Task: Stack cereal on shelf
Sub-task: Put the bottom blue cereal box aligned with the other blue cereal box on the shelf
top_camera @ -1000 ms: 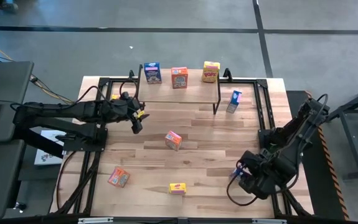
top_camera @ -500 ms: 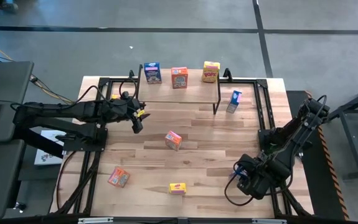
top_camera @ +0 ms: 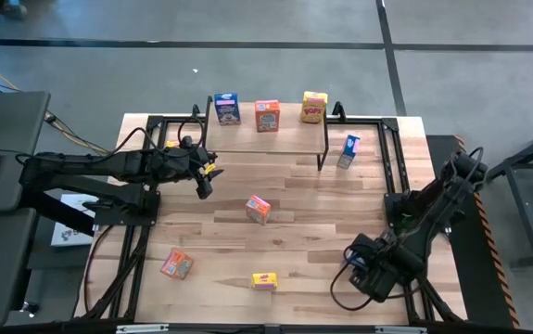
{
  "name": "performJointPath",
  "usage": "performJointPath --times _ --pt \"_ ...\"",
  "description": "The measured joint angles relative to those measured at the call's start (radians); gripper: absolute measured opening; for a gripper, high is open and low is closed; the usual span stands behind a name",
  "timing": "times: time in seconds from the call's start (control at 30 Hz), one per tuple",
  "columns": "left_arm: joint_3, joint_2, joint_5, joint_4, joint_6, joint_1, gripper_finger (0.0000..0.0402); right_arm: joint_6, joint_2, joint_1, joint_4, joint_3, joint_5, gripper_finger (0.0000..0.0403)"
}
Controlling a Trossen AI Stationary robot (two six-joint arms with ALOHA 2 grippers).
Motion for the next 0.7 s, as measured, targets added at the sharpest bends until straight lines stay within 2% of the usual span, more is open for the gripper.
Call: performJointPath --times 0.23,0.33,0.43,0.7 --pt "0.0 0.0 -0.004 0.001 -0.008 0.0 0.0228 0.003 0.005 0.0 0.01 0.0 0.007 0.0282" --pt "0.0 0.008 -0.122 0.039 -0.113 -0.001 0.0236 0.006 0.005 0.0 0.01 0.0 0.007 0.0282" --pt "0.0 0.01 -0.224 0.048 -0.111 0.0 0.0235 0.022 0.005 0.0 0.009 0.0 -0.001 0.0282" --pt "0.0 0.01 -0.211 0.049 -0.077 -0.001 0.0235 0.048 0.005 0.0 -0.017 0.0 -0.002 0.0282"
